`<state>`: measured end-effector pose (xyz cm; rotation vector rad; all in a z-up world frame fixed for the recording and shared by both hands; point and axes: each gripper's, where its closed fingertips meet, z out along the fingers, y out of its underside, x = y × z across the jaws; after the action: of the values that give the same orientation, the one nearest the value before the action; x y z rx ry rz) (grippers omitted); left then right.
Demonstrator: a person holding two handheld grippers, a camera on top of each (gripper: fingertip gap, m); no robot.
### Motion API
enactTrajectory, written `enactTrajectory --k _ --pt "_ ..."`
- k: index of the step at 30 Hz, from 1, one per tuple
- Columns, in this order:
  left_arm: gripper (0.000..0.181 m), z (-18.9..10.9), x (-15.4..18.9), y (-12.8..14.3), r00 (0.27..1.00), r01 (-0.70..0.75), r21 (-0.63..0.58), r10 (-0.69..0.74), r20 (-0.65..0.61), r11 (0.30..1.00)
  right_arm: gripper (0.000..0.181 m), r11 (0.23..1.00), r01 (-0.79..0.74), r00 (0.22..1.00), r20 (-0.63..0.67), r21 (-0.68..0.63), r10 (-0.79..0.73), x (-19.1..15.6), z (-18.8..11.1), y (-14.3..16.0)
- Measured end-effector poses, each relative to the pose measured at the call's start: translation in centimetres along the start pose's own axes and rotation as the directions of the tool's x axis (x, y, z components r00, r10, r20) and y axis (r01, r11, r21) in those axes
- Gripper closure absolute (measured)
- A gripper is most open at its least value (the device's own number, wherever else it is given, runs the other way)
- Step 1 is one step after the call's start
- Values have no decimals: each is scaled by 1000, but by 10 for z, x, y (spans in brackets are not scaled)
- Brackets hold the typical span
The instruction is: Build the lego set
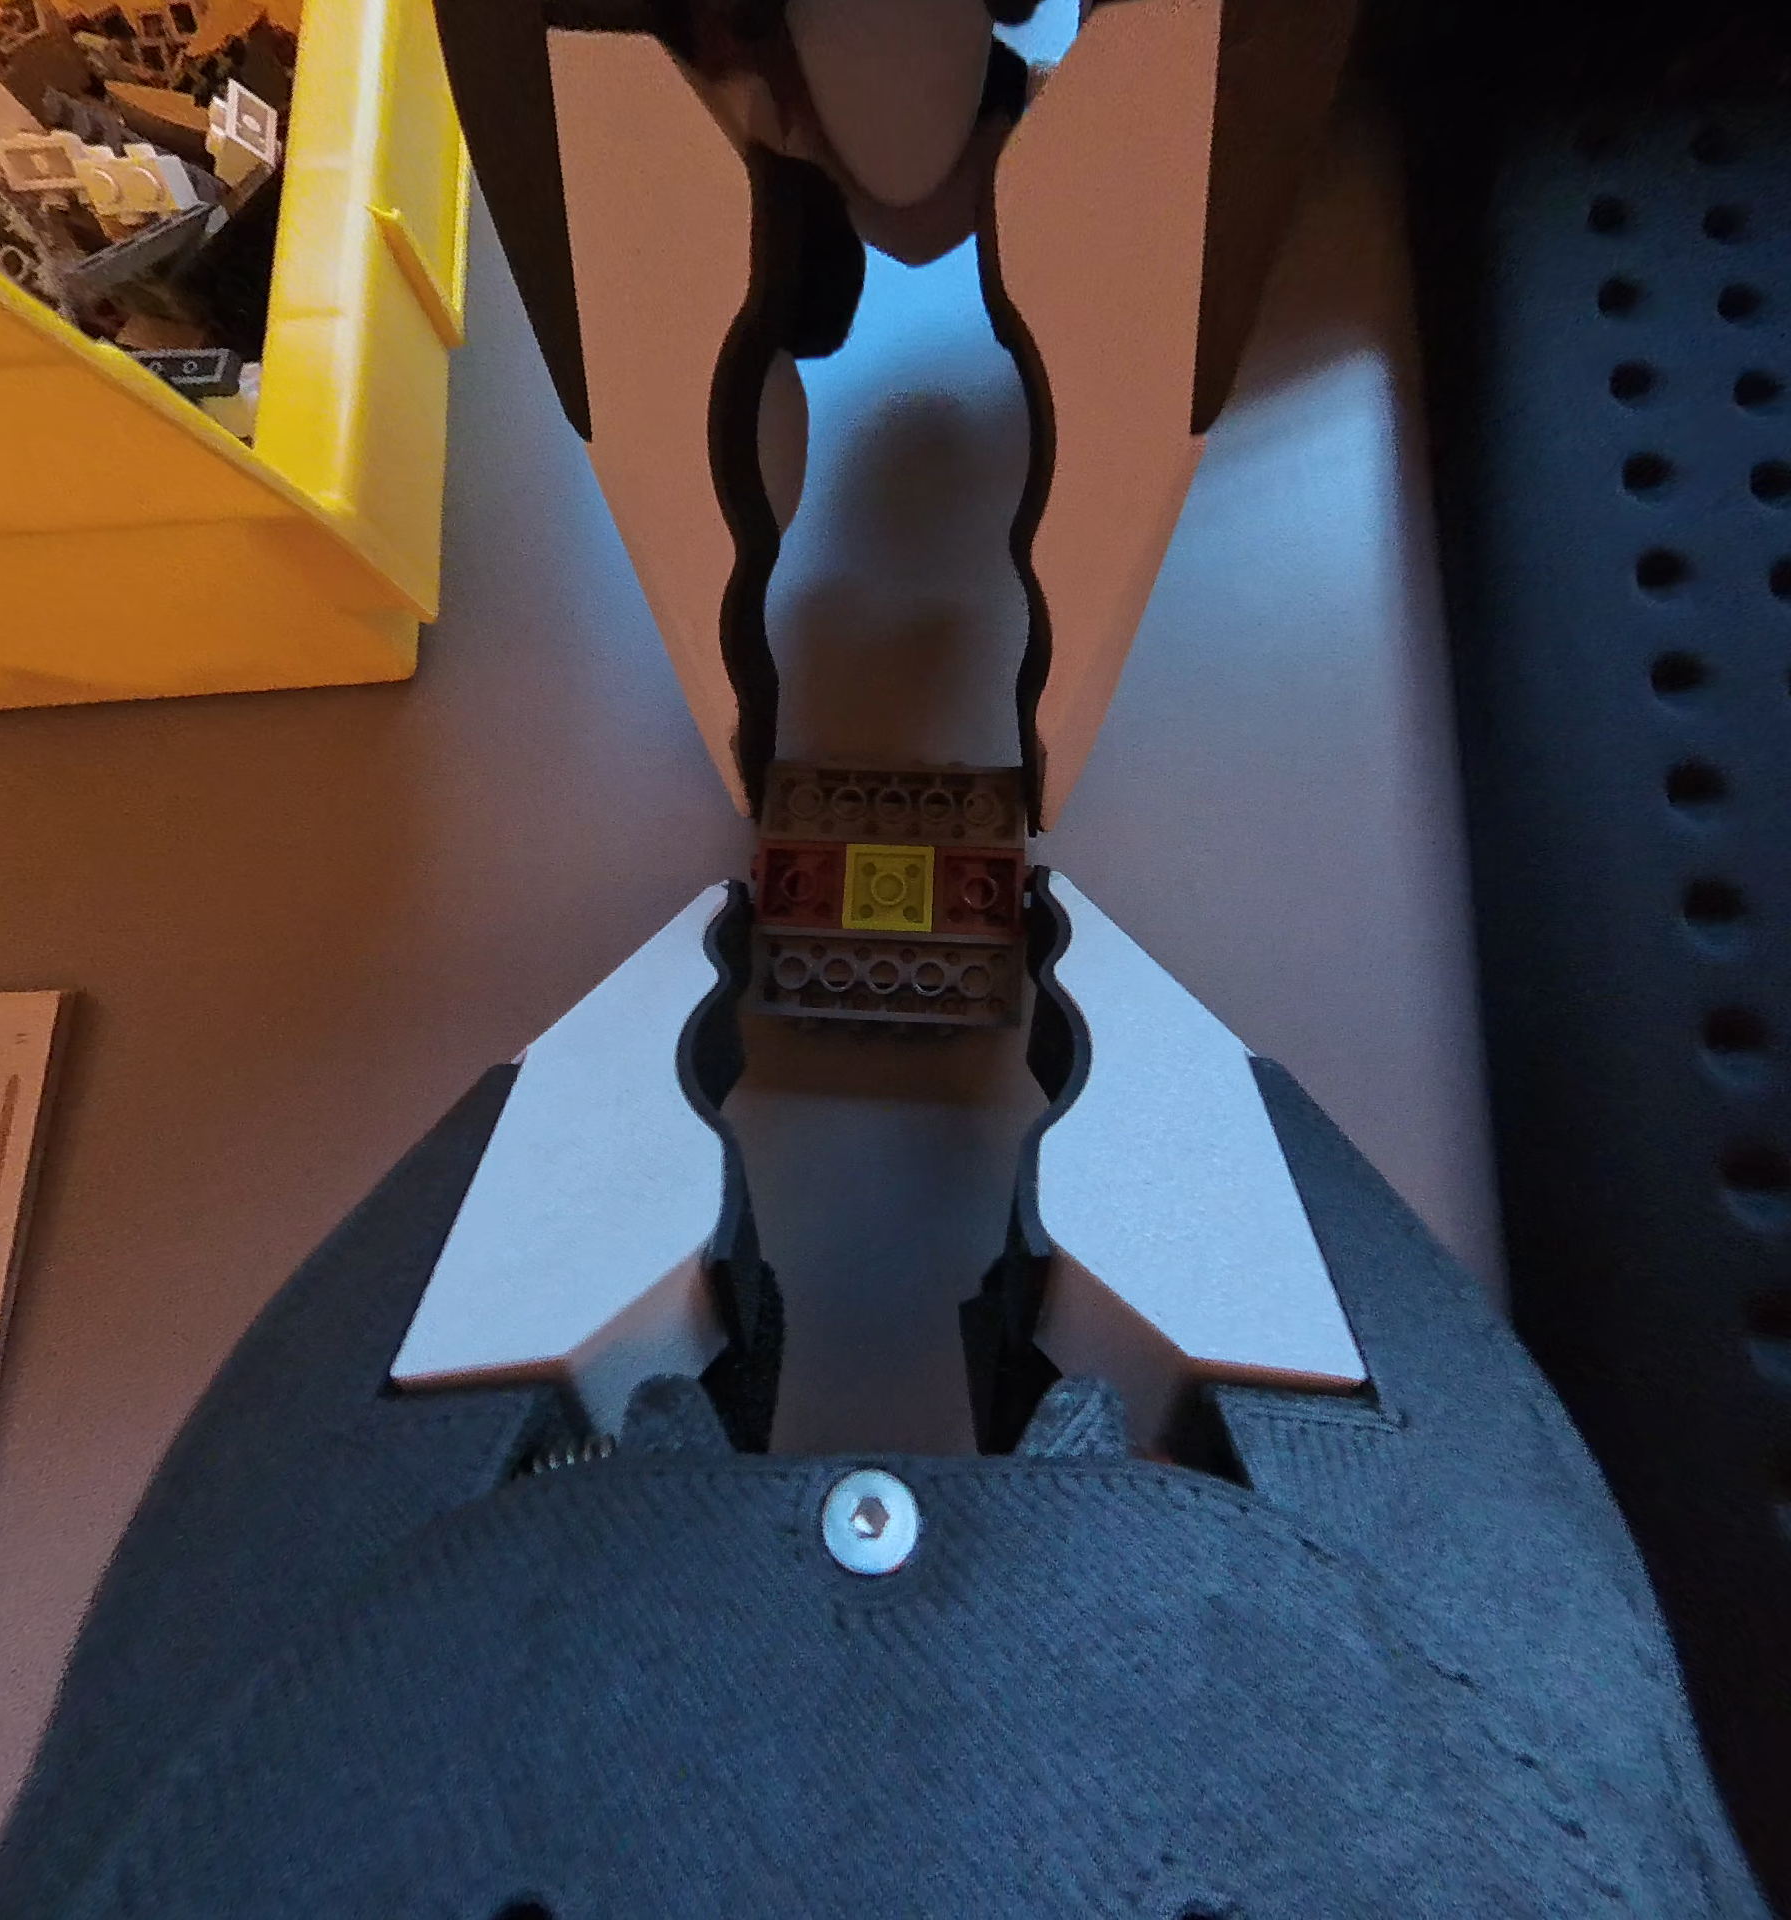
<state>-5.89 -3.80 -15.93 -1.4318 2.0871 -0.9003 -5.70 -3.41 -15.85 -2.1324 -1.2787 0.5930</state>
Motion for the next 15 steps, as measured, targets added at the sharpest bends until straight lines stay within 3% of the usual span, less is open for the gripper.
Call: enactTrajectory --k 15 --pt "128 1 -1 0 1000 4 -10 -4 19 1000 133 996 -72 995 79 43 68 -2 -1 -2"
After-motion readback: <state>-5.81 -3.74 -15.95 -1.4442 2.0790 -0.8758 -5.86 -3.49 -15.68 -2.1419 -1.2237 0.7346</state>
